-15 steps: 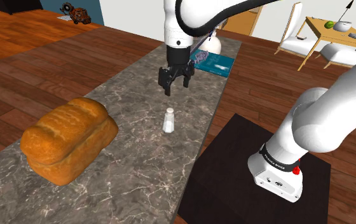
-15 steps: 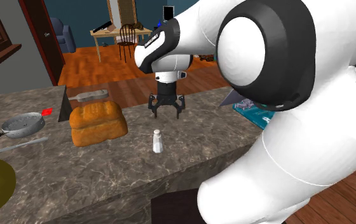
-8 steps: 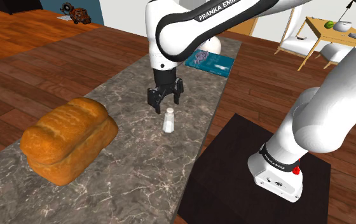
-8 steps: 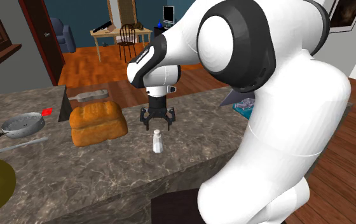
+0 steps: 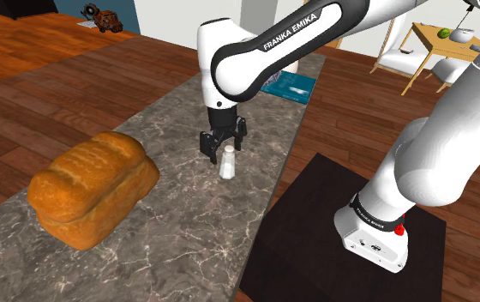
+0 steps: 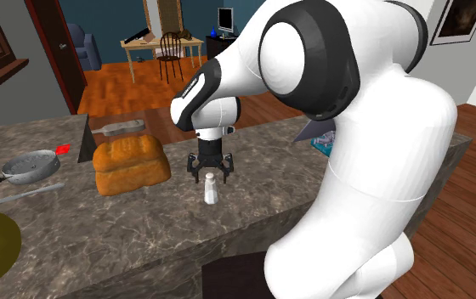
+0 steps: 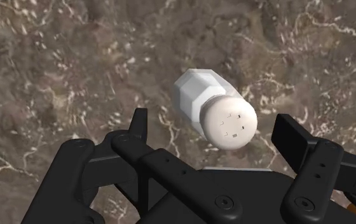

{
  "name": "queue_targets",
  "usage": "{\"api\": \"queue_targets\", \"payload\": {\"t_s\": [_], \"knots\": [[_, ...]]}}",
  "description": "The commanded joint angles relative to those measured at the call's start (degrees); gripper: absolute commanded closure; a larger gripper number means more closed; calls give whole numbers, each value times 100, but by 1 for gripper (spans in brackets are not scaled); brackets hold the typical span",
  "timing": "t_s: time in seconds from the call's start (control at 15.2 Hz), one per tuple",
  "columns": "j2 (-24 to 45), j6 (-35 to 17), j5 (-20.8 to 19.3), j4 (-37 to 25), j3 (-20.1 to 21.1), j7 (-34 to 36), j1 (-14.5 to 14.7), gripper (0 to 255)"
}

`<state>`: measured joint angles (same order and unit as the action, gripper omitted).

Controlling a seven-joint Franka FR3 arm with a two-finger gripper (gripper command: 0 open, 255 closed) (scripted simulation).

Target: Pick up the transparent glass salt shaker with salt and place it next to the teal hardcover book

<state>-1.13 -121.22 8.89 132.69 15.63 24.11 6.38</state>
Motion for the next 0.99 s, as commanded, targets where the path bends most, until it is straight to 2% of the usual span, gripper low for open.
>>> {"api": "queue_targets", "payload": {"t_s": [0.0, 0.33, 0.4, 0.92], "knots": [[12, -17, -1, 3, 2, 3, 2, 0], [11, -16, -1, 3, 2, 3, 2, 0], [11, -16, -1, 3, 2, 3, 2, 255], [15, -16, -2, -1, 2, 4, 2, 255]]}}
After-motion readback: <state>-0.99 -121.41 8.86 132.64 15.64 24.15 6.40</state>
